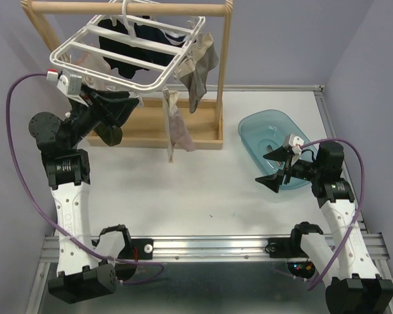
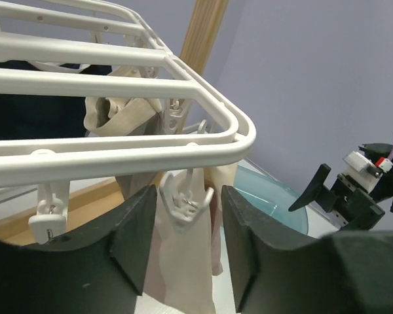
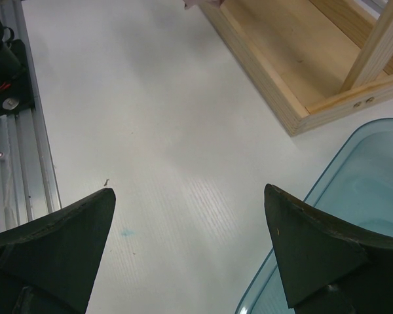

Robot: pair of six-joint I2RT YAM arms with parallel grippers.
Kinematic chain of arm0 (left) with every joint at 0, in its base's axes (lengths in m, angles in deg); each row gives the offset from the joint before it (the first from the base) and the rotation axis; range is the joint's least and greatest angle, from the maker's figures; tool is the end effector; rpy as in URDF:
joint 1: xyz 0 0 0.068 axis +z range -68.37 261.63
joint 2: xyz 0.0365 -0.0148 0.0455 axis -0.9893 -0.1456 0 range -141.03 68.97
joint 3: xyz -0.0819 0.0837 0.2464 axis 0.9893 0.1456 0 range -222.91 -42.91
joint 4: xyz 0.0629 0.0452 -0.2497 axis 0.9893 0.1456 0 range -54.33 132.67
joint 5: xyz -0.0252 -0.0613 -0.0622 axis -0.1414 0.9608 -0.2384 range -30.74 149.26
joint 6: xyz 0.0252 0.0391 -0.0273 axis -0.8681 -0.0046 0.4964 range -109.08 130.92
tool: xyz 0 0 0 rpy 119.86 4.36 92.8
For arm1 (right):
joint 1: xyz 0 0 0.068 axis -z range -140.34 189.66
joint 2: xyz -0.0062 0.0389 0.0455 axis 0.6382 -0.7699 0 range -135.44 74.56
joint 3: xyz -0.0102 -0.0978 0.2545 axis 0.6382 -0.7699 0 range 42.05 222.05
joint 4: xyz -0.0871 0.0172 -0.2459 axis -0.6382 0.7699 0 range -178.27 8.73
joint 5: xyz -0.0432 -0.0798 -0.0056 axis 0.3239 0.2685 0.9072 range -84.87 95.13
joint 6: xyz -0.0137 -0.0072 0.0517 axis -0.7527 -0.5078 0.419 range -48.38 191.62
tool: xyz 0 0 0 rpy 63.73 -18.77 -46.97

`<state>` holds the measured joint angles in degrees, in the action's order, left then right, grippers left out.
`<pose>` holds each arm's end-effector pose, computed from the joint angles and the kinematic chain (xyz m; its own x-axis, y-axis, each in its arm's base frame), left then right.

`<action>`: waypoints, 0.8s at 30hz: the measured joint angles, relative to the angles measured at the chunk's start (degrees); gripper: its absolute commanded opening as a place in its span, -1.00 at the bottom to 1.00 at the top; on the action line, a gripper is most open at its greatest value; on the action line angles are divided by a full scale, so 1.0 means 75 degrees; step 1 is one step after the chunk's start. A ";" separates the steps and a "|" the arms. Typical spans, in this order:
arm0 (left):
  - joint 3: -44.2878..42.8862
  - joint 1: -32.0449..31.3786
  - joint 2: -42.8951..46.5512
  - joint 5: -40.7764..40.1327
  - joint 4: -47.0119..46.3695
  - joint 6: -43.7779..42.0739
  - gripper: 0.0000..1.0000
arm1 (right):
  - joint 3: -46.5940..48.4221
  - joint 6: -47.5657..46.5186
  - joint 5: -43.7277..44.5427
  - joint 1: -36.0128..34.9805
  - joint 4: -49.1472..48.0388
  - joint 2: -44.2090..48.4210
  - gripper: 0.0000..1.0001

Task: Remove the underwear clipped to the hanger
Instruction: Remove the underwear from the hanger.

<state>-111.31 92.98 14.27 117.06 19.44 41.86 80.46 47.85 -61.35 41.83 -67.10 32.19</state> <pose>0.1743 0.0044 0.4917 0.1039 -0.2586 -0.9604 0.7783 0.6224 -0.0835 0.1545 0.0269 0.2969 -0.0601 -0.1587 -0.9855 -0.9164 0.4002 -0.0085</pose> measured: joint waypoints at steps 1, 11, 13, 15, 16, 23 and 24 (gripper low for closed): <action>0.0000 0.0000 0.0079 -0.0085 0.0119 -0.0073 0.30 | 0.0000 -0.0003 0.0000 0.0000 0.0003 -0.0003 1.00; 0.0064 0.0000 0.1428 -0.1241 0.1346 -0.1148 0.60 | 0.0000 -0.0239 -0.0137 0.0000 0.0149 0.0006 1.00; 0.0221 0.0000 0.1731 -0.1402 0.1492 -0.1288 0.64 | 0.0000 -0.0411 -0.0265 0.0000 0.0169 0.0020 1.00; 0.0428 0.0000 0.2063 -0.1527 0.1597 -0.1355 0.68 | 0.0009 -0.0676 -0.0460 0.0000 0.0187 0.0015 1.00; 0.0577 0.0000 0.2250 -0.1582 0.1658 -0.1396 0.70 | 0.0032 -0.0787 -0.0583 0.0000 0.0210 -0.0038 1.00; 0.1612 -0.0017 0.3191 -0.1830 0.1851 -0.1501 0.75 | 0.2005 -0.1061 -0.1349 -0.0114 0.0460 -0.1795 1.00; 0.1807 -0.0020 0.3331 -0.1868 0.1865 -0.1521 0.76 | 0.2503 -0.1052 -0.1346 -0.0256 0.0443 -0.2136 1.00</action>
<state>-97.76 92.83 39.26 103.05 33.43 30.45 99.24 39.96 -71.44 39.91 -63.78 16.17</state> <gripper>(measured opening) 0.873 1.000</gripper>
